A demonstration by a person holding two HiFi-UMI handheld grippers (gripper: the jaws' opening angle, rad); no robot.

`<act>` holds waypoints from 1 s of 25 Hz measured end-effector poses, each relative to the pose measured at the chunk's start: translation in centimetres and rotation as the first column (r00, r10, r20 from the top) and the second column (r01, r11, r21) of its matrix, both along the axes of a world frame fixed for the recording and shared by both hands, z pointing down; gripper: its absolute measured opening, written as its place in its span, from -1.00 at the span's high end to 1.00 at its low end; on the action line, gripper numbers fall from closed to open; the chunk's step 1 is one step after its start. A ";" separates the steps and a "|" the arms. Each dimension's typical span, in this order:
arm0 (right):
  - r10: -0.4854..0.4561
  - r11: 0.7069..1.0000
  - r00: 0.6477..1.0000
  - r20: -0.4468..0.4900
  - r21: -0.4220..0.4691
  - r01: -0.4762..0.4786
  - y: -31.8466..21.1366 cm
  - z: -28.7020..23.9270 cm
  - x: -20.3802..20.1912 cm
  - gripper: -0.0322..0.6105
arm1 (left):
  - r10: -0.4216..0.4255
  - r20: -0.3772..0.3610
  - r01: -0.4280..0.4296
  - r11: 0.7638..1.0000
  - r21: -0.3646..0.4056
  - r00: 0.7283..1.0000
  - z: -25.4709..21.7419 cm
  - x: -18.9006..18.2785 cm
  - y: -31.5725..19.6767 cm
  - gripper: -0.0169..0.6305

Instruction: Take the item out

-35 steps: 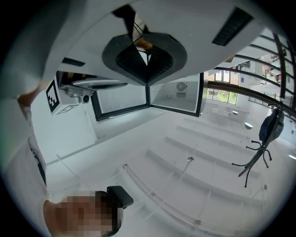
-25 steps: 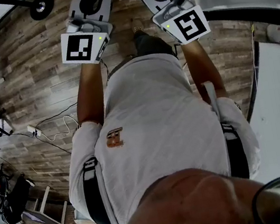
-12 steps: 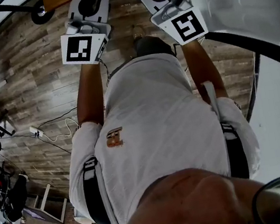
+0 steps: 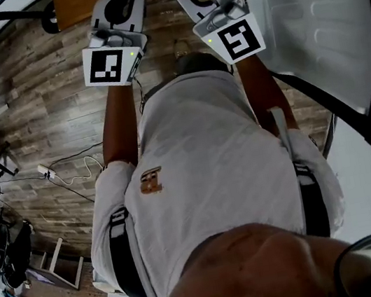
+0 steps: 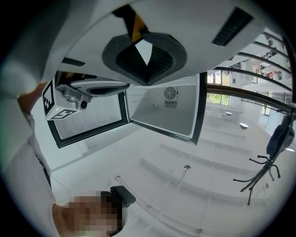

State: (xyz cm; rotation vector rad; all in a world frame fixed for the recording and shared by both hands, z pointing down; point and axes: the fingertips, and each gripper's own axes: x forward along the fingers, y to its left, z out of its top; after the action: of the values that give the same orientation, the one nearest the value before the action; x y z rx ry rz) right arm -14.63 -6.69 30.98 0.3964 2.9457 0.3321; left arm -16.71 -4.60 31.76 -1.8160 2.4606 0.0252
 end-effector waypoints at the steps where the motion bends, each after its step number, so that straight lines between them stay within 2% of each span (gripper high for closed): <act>1: 0.001 0.999 0.999 -0.042 0.047 0.001 -0.6 0.9 -0.6 0.79 | -0.004 -0.001 0.004 1.000 0.001 1.000 0.1 -0.7 -0.5 0.89; 3: 0.008 0.988 0.990 -0.142 0.153 0.014 -1.8 2.9 -1.6 0.79 | -0.012 -0.001 0.012 1.000 -0.001 1.000 0.2 -1.9 -1.6 0.89; 4: 0.009 0.986 0.987 -0.158 0.168 0.018 -2.3 3.2 -2.0 0.79 | -0.017 -0.002 0.017 1.000 -0.006 1.000 0.3 -2.2 -2.1 0.89; 11: -0.003 0.988 0.989 -0.148 0.150 0.025 -4.7 3.2 -2.7 0.79 | -0.042 0.012 0.043 0.998 -0.048 0.999 1.1 -2.7 -4.4 0.89; 17: 0.005 0.987 0.985 -0.172 0.159 0.023 -4.3 4.4 -4.0 0.79 | -0.031 0.038 0.034 0.997 -0.071 0.999 2.4 -4.0 -4.1 0.89; 25: 0.066 0.976 0.981 -0.184 0.218 -0.025 -4.2 5.1 -5.7 0.79 | 0.033 0.130 -0.015 0.991 -0.134 0.991 3.3 -6.0 -4.5 0.89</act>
State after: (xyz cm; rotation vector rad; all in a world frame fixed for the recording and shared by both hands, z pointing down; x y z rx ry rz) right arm -20.37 -10.86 36.09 0.4081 3.1194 0.6577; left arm -22.71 -9.08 35.04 -1.8327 2.4014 -0.2547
